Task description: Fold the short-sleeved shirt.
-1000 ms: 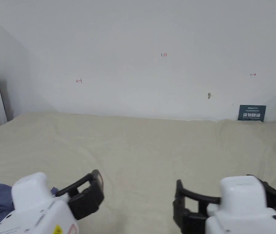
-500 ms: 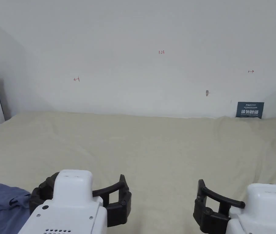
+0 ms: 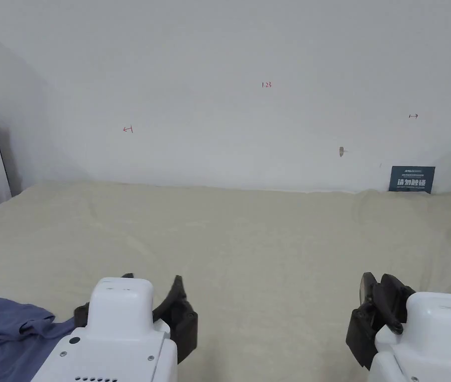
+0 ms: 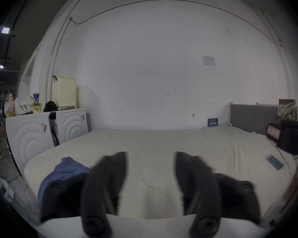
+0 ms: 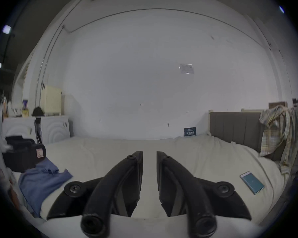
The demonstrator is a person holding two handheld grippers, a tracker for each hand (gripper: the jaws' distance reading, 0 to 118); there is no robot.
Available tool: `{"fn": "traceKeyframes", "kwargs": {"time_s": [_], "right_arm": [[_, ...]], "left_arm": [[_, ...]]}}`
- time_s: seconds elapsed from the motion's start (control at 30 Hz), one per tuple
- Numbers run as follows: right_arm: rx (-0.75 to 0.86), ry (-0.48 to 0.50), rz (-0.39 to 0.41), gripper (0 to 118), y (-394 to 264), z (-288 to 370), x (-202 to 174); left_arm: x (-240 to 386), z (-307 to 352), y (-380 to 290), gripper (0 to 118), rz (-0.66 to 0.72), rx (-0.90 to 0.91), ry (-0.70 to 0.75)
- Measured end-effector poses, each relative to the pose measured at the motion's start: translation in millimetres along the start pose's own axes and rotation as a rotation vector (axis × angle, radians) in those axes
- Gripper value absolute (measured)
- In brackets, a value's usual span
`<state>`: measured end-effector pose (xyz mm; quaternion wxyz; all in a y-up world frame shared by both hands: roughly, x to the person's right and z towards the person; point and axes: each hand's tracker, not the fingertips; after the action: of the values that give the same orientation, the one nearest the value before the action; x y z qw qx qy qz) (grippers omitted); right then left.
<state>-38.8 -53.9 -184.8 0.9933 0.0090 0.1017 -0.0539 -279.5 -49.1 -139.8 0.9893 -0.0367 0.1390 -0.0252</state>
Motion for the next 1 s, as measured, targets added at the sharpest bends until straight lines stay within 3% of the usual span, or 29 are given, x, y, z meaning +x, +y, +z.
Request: {"fn": "traceKeyframes", "kwargs": {"time_s": [0.03,0.07,0.13,0.27,0.4,0.83,1.0], "right_arm": [[0.002,-0.001,0.033,12,0.1,1.0,-1.3],[0.008,-0.007,0.073,2,0.4,1.1,-3.8],[0.033,-0.069,0.146,0,-0.8,3.4,-7.9],[-0.011,-0.011,0.088,0,-2.3,0.2,-5.6],[-0.008,-0.03,0.128,0,-4.4,-0.3,-8.6],[-0.034,-0.033,0.114,0,-3.5,-5.0,-1.1],[-0.046,0.023,0.111,0,-3.0,-9.5,-7.8]], "left_arm": [[2.0,0.1,-1.0,21,-0.039,0.01,0.029],[3.5,0.7,-1.8,10,-0.058,0.017,0.045],[3.3,3.4,-2.2,5,-0.054,0.027,0.032],[0.2,2.6,2.1,3,-0.004,0.013,-0.01],[5.0,1.8,-0.5,3,-0.056,0.012,0.045],[2.2,-0.5,3.7,0,-0.005,0.007,0.007],[-4.0,-2.6,2.1,0,0.001,-0.016,0.026]]}}
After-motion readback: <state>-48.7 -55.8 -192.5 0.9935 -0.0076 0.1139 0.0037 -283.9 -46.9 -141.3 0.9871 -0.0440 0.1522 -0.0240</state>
